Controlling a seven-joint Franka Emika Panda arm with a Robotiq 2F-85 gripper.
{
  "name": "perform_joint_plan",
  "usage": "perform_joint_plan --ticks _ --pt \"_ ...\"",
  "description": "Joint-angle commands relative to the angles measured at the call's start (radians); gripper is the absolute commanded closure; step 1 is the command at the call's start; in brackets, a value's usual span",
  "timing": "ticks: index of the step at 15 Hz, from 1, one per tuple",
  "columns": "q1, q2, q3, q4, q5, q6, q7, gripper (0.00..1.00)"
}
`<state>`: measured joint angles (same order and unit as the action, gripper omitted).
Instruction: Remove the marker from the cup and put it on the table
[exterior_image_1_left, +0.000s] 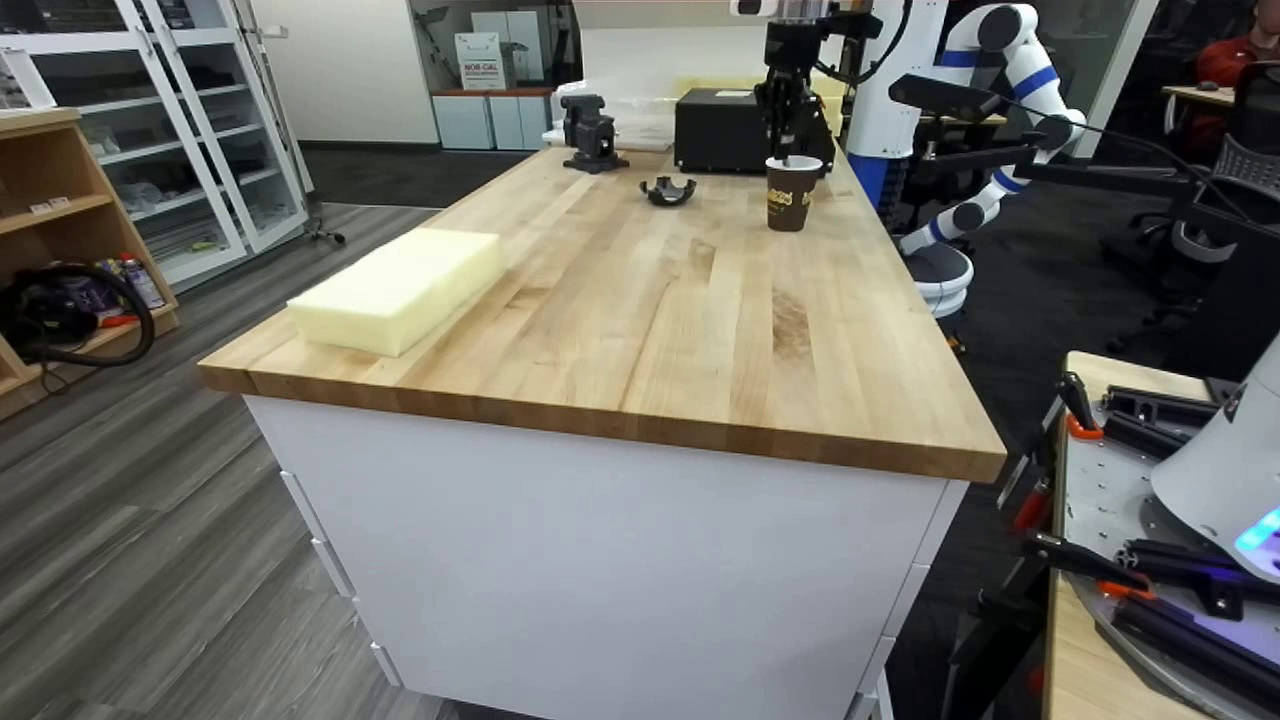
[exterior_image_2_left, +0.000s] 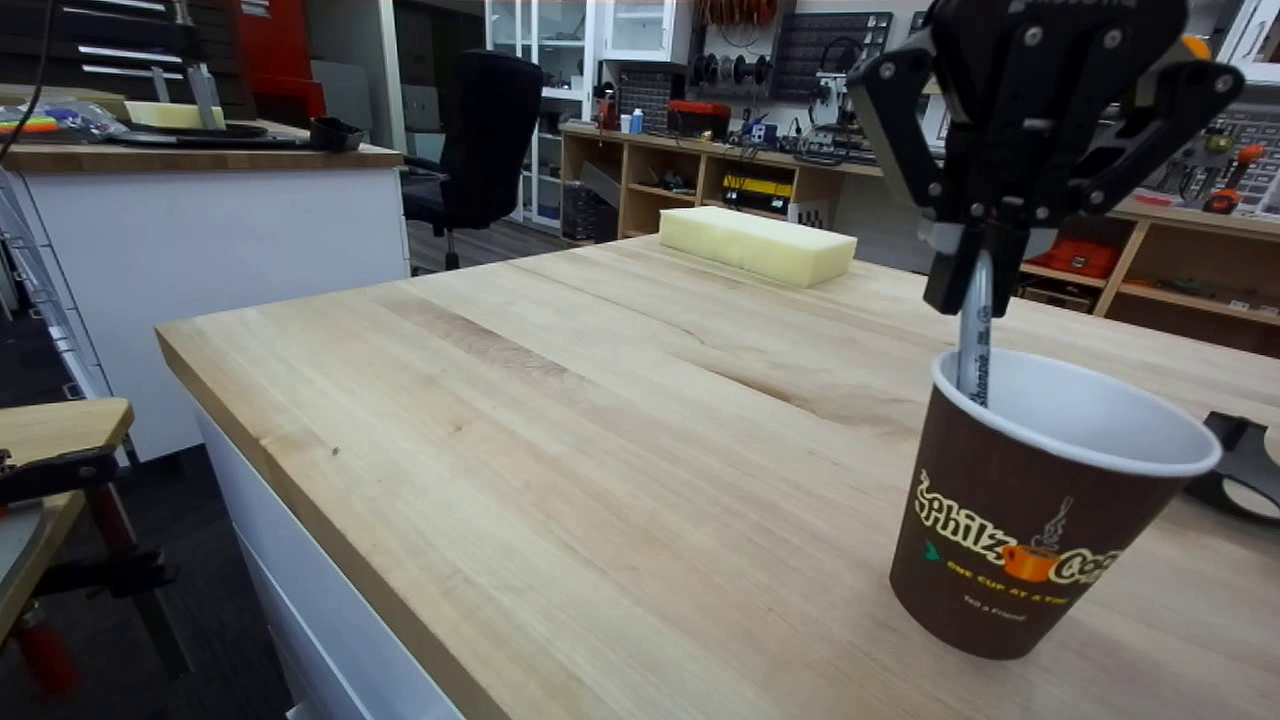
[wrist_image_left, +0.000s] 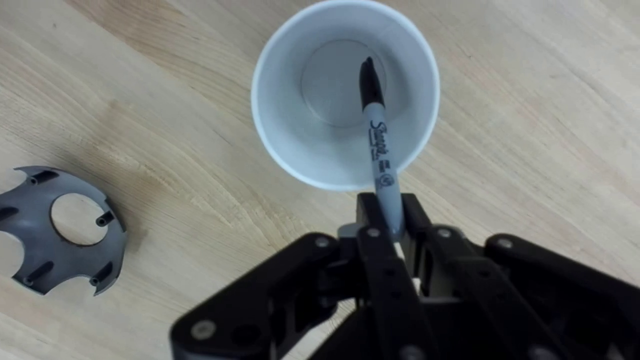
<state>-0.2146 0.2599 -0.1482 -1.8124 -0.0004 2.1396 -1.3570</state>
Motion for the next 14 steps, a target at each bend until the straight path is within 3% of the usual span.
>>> perform_joint_plan --ticks 1,14 --pt "-0.004 -0.039 0.01 0.004 -0.035 -0.052 0.001 0.96" --pt "0.053 -0.201 0.032 -0.023 -0.153 -0.111 0.038 0.96"
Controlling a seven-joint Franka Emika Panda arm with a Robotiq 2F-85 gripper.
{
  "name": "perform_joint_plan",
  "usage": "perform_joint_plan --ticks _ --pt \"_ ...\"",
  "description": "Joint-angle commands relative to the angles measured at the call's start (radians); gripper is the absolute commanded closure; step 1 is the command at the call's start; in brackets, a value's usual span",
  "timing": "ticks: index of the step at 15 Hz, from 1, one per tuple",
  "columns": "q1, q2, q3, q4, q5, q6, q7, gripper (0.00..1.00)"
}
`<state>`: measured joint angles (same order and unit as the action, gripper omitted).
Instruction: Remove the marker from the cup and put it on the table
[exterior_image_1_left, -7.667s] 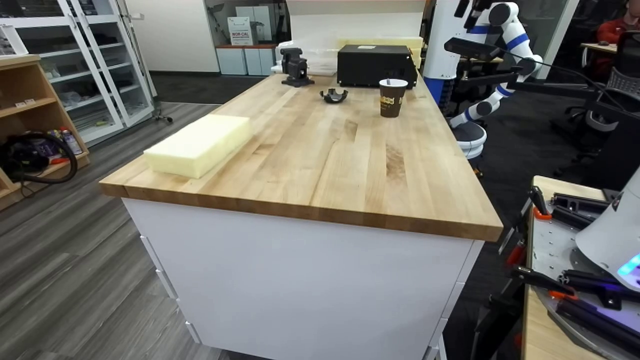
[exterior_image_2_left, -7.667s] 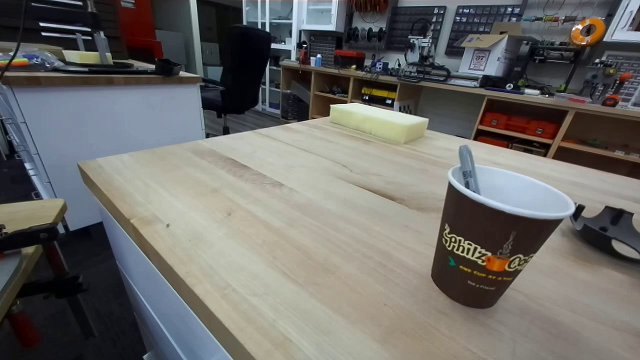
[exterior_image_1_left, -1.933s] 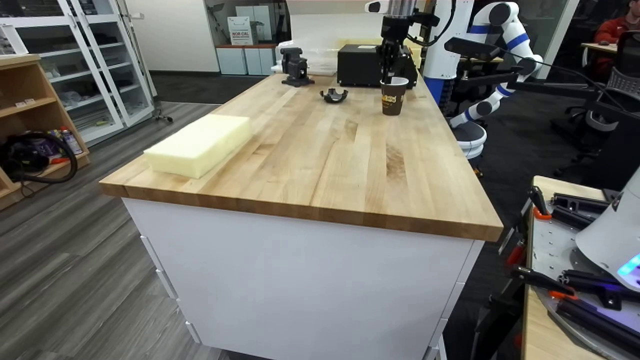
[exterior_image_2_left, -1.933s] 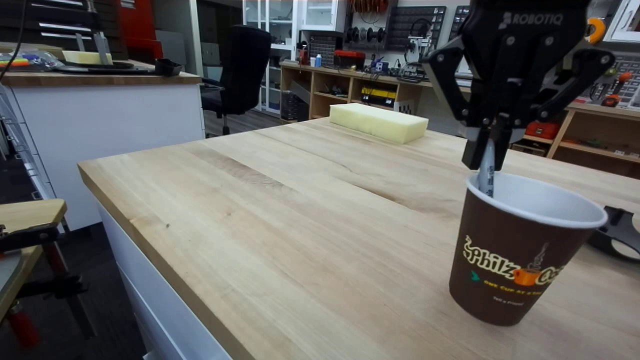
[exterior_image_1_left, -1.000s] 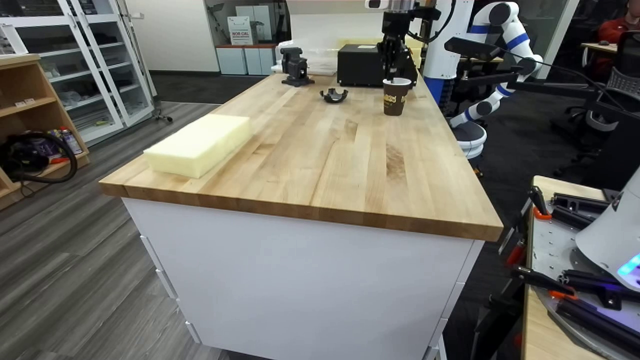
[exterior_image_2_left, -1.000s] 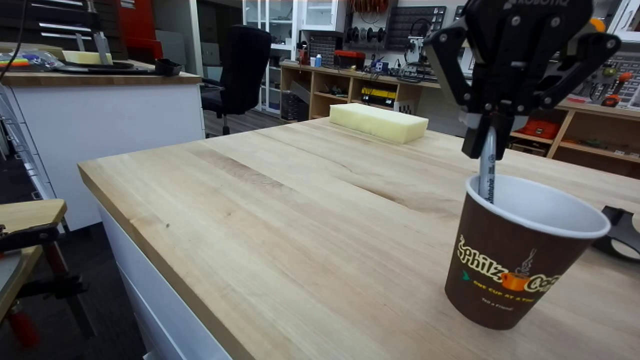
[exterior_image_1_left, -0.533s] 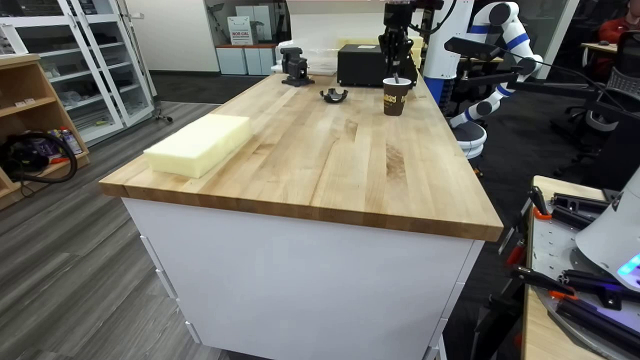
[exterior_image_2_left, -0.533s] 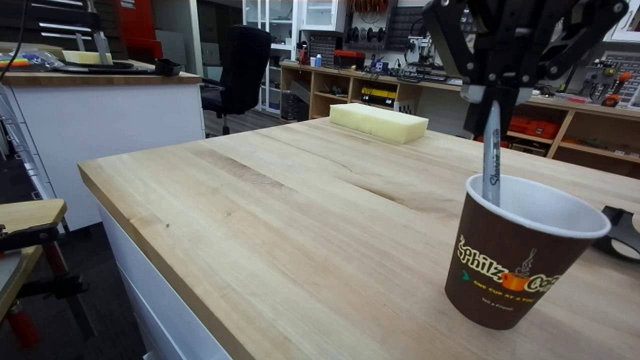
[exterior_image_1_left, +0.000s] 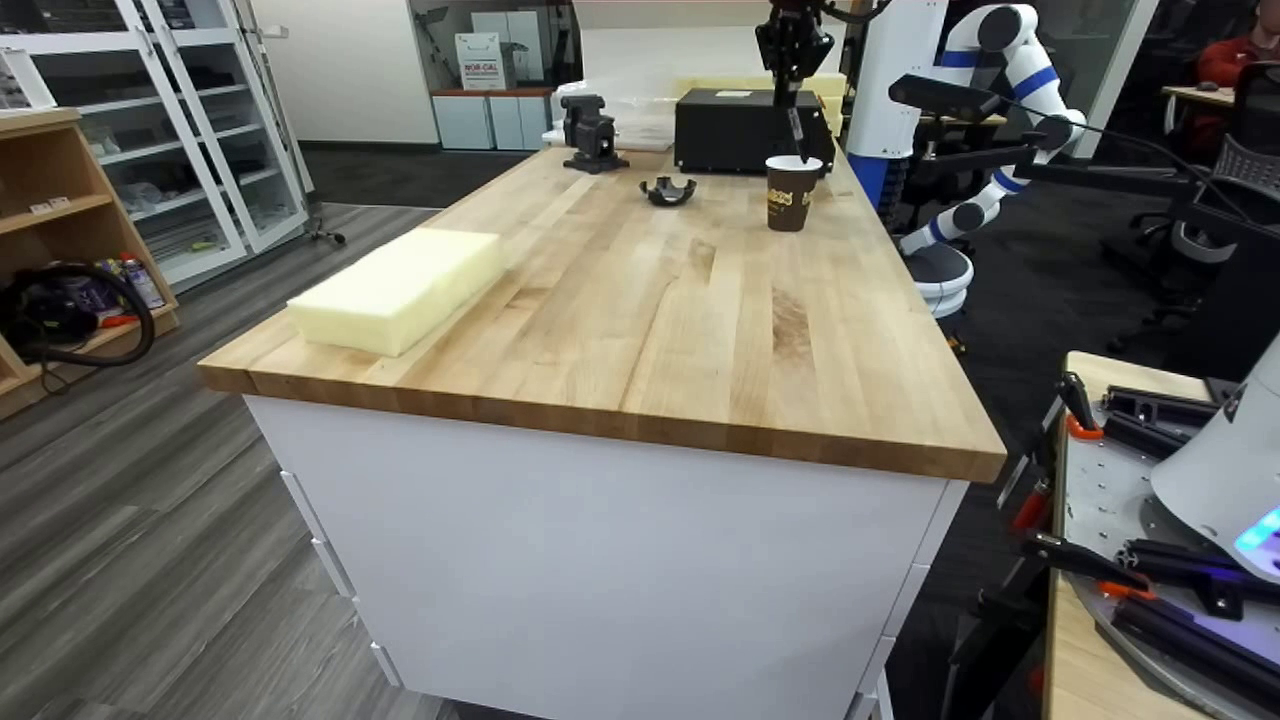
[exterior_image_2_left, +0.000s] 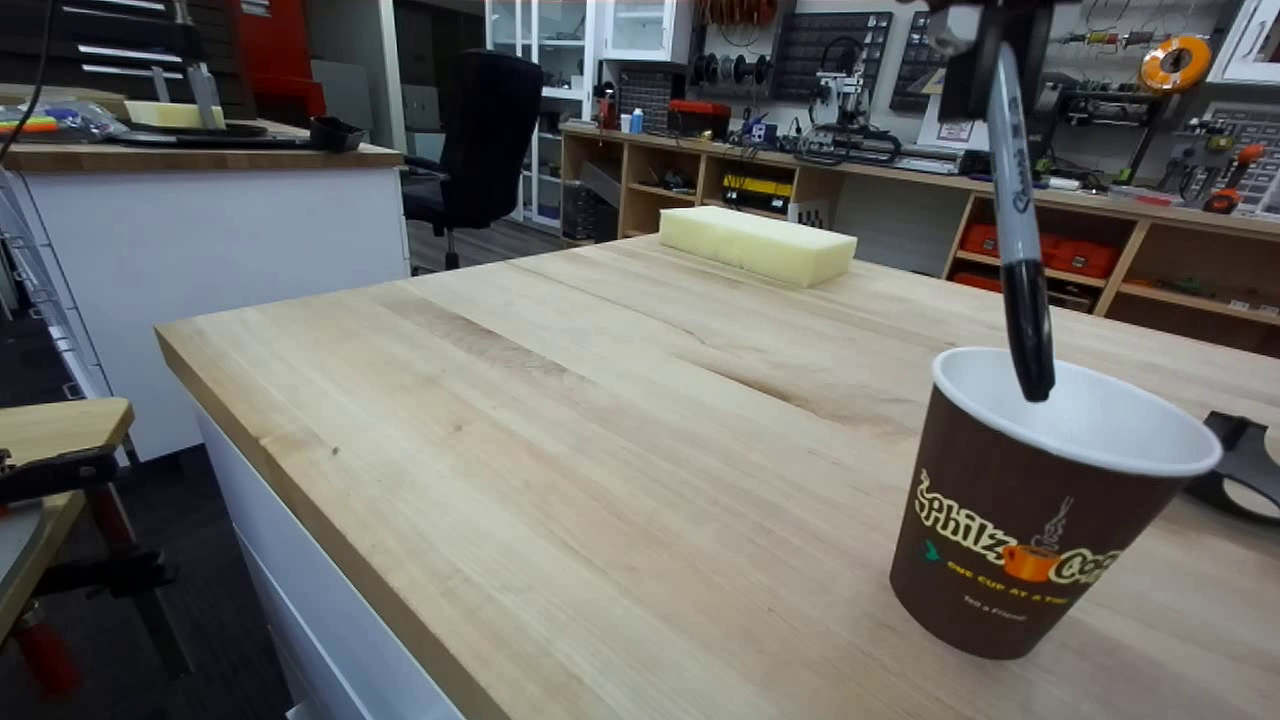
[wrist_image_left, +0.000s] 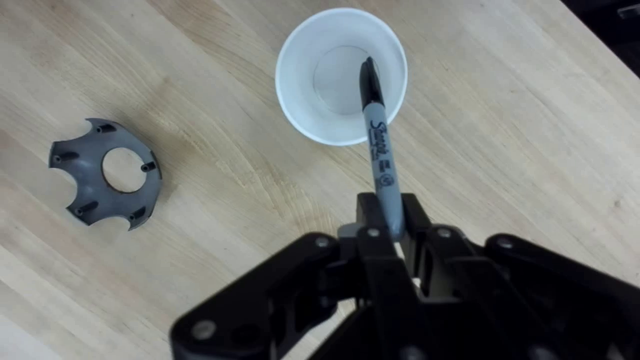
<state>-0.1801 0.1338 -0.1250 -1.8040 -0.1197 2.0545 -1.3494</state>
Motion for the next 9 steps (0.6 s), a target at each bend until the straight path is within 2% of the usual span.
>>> perform_joint_plan --ticks 1,6,9 --pt "0.024 -0.087 0.012 -0.028 -0.037 -0.024 0.032 0.96" --pt "0.073 -0.157 0.047 -0.059 -0.056 -0.003 0.046 0.96" --pt "0.106 -0.148 0.074 -0.078 -0.045 0.009 0.038 0.96"
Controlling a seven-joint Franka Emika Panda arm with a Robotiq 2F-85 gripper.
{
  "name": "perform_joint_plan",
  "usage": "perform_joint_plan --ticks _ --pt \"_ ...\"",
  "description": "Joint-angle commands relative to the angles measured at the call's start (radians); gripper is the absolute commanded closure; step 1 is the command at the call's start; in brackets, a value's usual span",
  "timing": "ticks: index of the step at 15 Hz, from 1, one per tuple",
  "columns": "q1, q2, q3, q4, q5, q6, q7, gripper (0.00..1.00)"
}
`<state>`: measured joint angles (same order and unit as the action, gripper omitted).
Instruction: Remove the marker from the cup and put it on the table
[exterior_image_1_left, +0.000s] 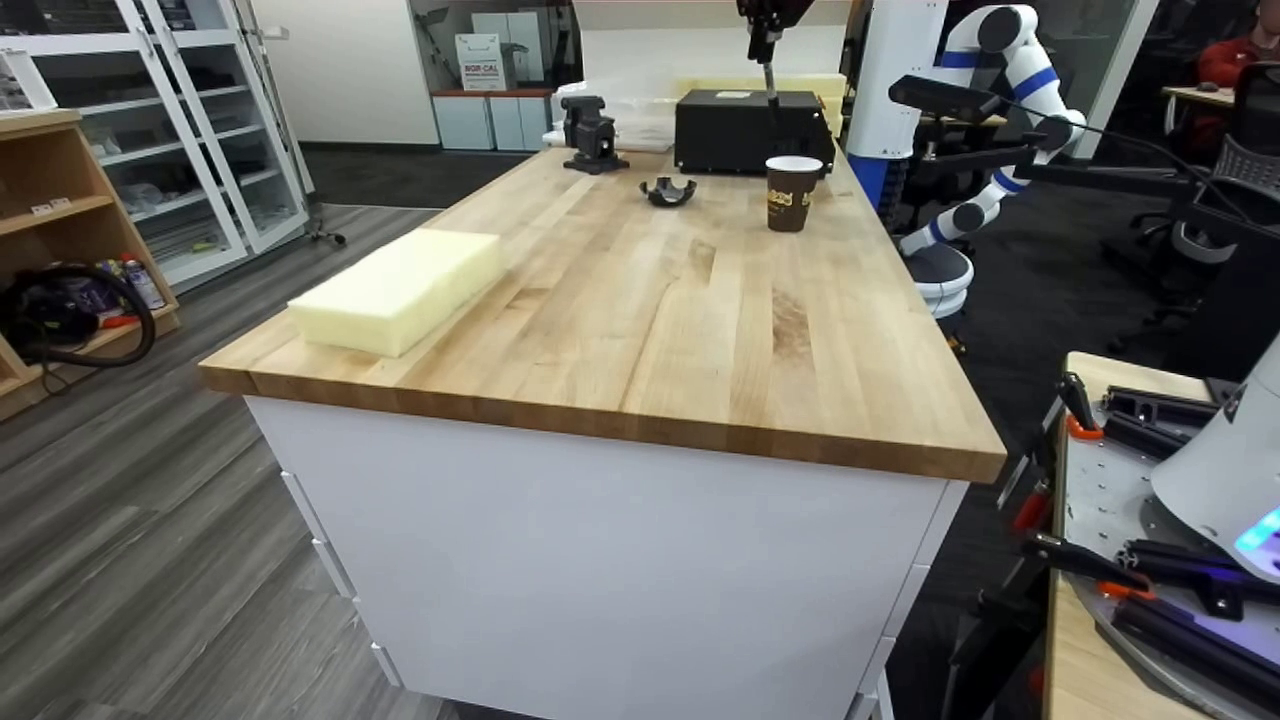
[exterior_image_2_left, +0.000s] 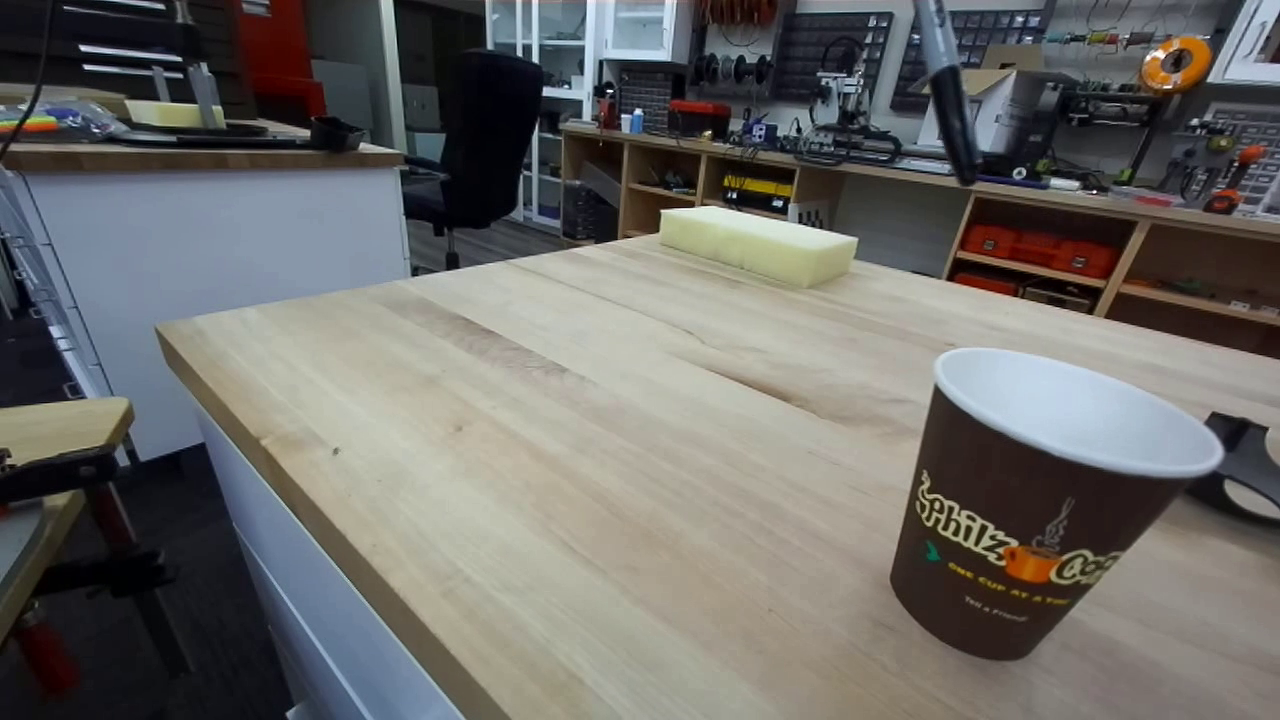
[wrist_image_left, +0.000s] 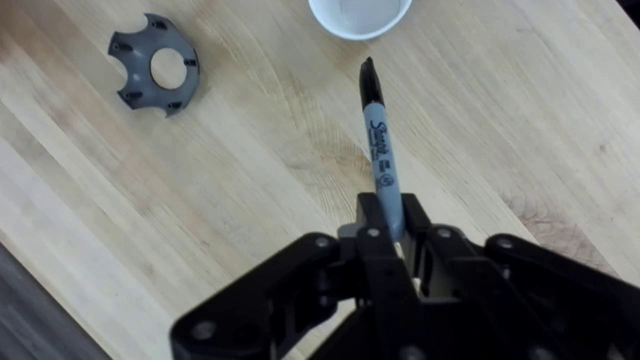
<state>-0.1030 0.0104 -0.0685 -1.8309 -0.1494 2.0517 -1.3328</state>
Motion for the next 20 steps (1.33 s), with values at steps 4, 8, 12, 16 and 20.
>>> perform_joint_plan --ticks 4,8,12,16,20 --pt "0.067 0.031 0.052 -0.063 0.016 0.033 0.007 0.97" --pt "0.108 0.1 0.102 -0.044 0.02 0.026 0.014 0.96" --pt "0.152 0.156 0.153 -0.029 0.0 0.018 0.02 0.96" --pt "0.195 0.194 0.196 -0.014 -0.023 0.007 0.019 0.96" --pt "0.224 0.215 0.223 -0.002 -0.04 0.003 0.018 0.96"
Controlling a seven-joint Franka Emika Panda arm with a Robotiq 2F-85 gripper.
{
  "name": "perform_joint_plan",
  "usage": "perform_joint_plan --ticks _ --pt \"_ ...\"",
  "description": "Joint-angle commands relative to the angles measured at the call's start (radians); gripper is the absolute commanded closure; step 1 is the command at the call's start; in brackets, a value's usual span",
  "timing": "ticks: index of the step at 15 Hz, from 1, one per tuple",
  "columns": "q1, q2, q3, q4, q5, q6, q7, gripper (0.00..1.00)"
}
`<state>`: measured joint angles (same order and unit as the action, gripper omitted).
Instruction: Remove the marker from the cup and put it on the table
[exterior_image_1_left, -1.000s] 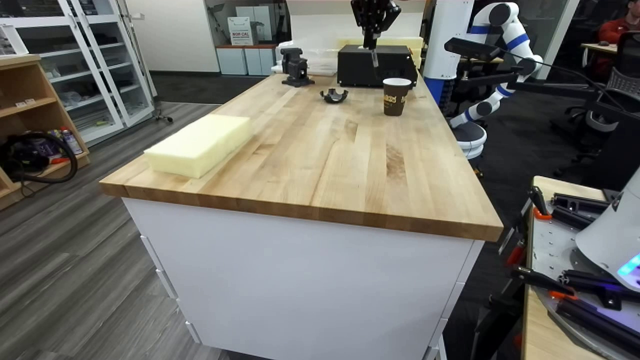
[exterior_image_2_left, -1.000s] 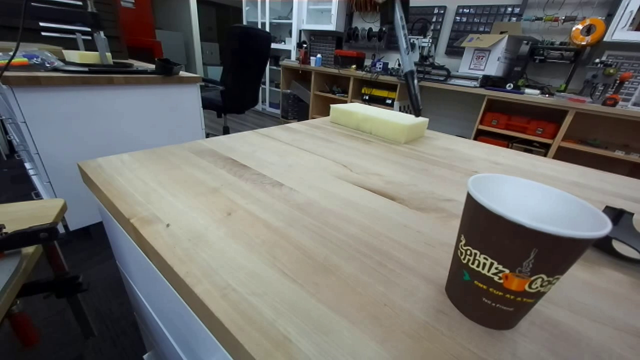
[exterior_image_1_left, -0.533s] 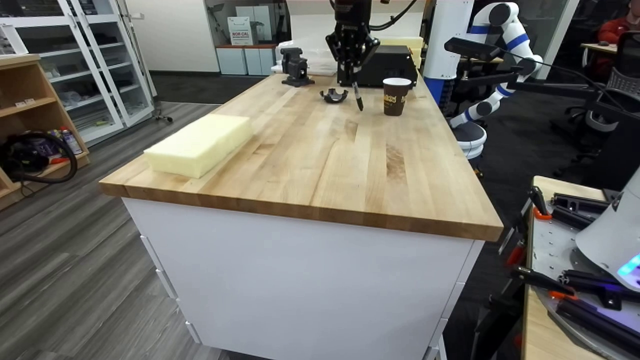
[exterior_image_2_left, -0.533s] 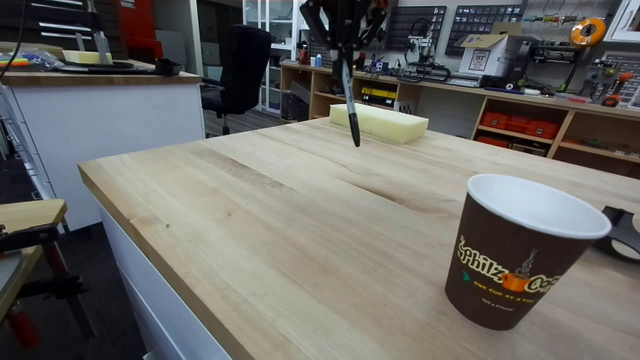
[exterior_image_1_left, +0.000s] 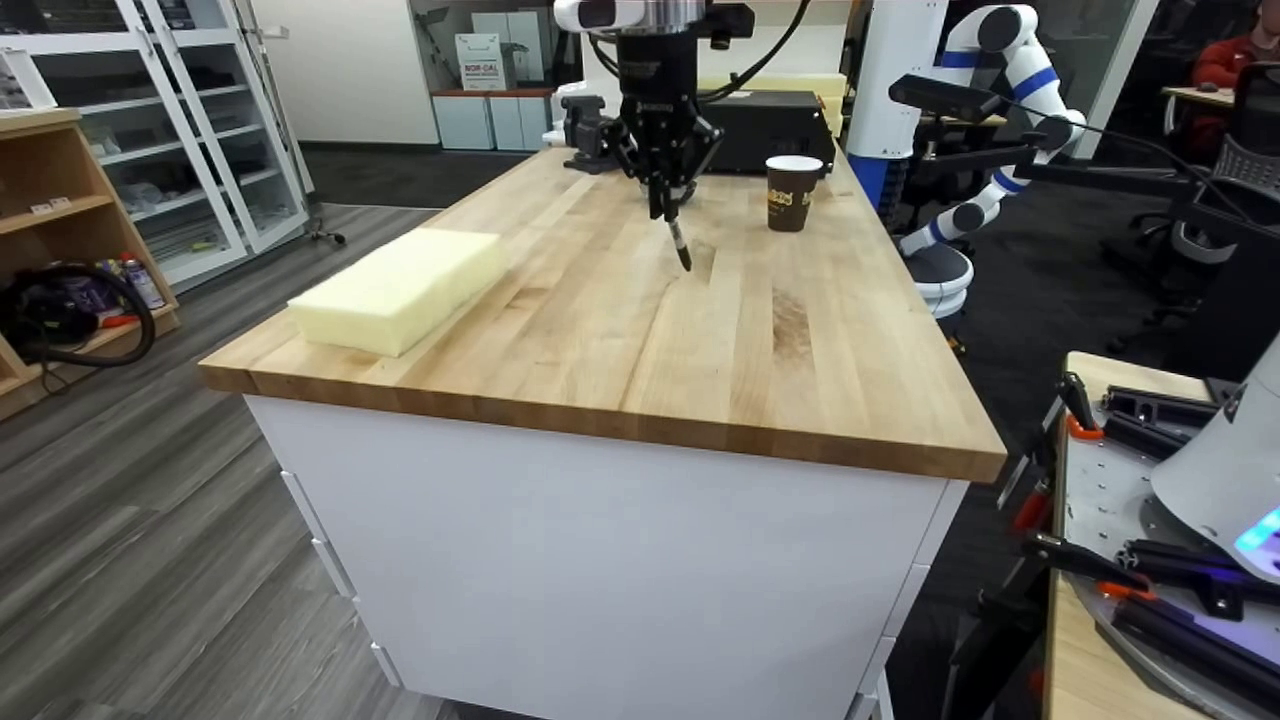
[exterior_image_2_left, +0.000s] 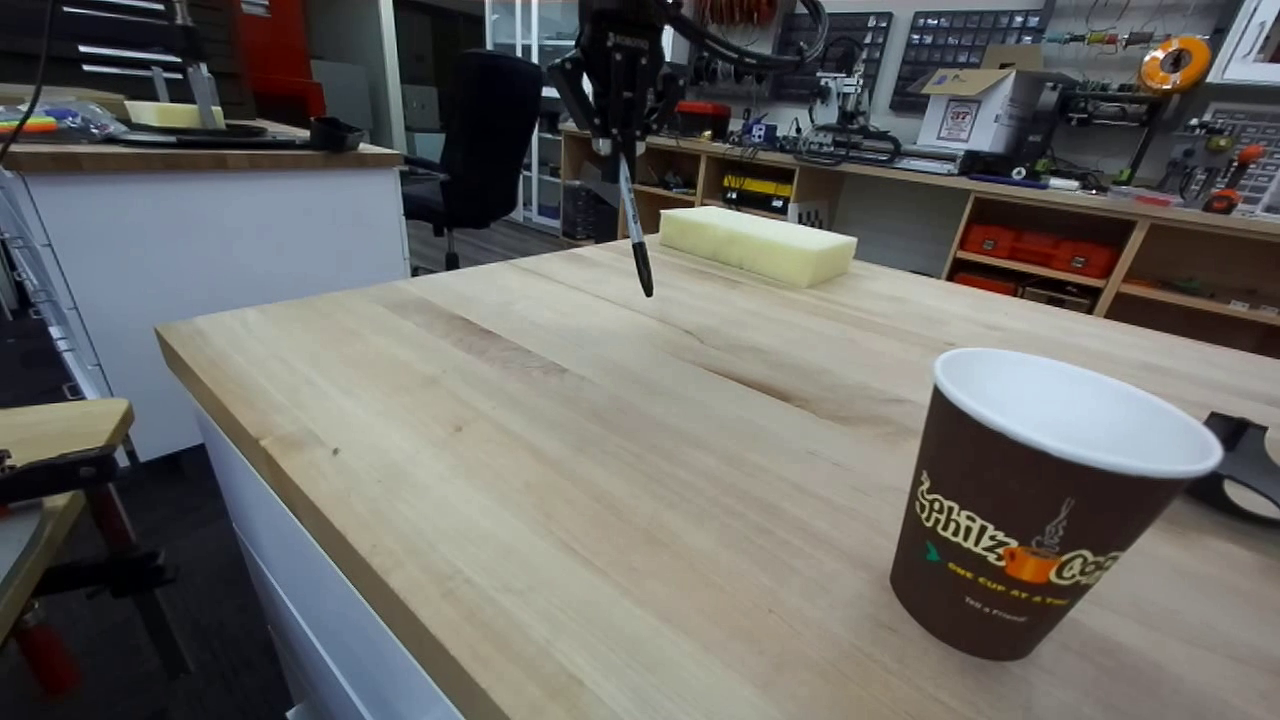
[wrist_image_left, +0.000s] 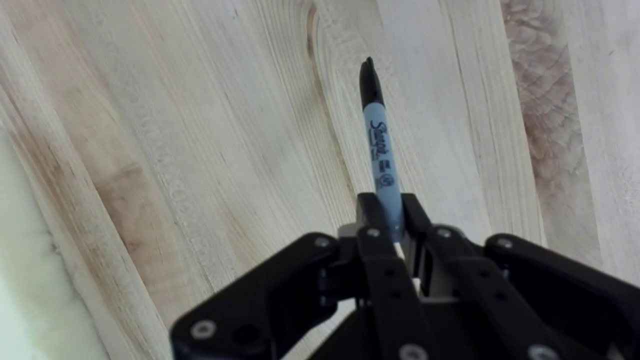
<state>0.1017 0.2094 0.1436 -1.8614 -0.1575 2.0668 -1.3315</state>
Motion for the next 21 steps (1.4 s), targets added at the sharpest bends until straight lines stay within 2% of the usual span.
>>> perform_joint_plan --ticks 1,4,5,6,13,14,15,18,21 --pt "0.024 0.018 0.015 0.03 -0.037 -0.013 0.017 0.96" --pt "0.038 0.02 0.023 0.032 -0.058 -0.017 0.021 0.95" --pt "0.039 0.021 0.023 0.03 -0.064 -0.015 0.023 0.62" --pt "0.041 0.02 0.025 0.032 -0.065 -0.017 0.022 0.61" --pt "0.053 -0.009 0.036 0.035 -0.081 -0.042 0.046 0.18" --pt "0.038 0.011 0.037 0.025 -0.052 -0.014 0.004 0.11" --pt "0.04 0.011 0.037 0.027 -0.052 -0.013 0.005 0.3" --pt "0.039 0.015 0.036 0.027 -0.052 -0.013 0.005 0.11" --pt "0.039 0.015 0.036 0.026 -0.052 -0.013 0.005 0.11"
